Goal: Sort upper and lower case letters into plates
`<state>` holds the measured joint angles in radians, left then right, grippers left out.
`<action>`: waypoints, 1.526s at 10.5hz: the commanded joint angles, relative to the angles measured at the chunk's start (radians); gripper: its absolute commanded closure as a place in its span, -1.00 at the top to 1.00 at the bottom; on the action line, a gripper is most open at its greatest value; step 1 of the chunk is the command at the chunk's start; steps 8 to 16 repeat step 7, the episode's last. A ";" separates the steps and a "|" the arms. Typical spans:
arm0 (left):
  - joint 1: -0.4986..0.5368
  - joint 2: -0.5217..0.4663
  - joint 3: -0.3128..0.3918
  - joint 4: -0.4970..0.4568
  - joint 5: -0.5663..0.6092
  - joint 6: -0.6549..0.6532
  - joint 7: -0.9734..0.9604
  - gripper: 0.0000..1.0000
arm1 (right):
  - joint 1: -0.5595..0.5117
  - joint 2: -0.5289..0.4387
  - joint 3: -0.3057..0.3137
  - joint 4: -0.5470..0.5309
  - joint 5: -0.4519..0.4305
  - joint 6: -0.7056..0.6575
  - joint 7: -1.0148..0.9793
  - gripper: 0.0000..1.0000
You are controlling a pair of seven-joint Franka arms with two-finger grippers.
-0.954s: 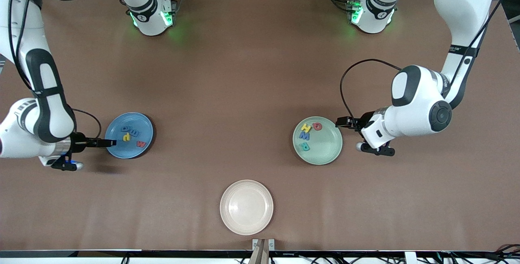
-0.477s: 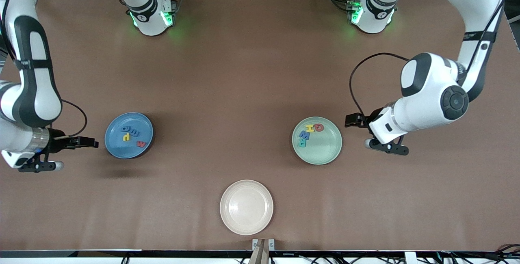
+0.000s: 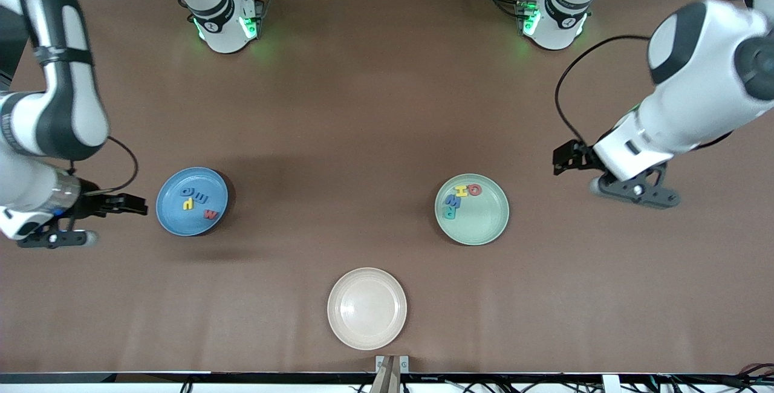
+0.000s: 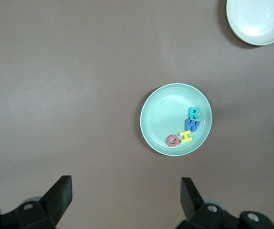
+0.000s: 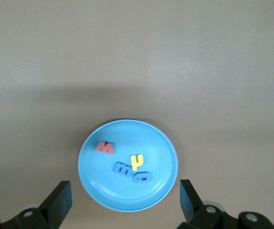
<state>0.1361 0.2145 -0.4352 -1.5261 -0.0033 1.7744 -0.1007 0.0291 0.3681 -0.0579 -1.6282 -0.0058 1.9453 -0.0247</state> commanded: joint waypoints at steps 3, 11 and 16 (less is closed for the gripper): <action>0.000 -0.017 -0.005 0.015 0.028 -0.041 -0.048 1.00 | 0.017 -0.069 -0.011 -0.059 -0.034 -0.015 0.051 1.00; 0.000 -0.017 -0.007 0.015 0.028 -0.041 -0.048 1.00 | -0.006 -0.147 -0.001 -0.079 -0.034 -0.035 0.043 1.00; 0.000 -0.017 -0.007 0.015 0.028 -0.041 -0.048 1.00 | -0.006 -0.147 -0.001 -0.079 -0.034 -0.035 0.043 1.00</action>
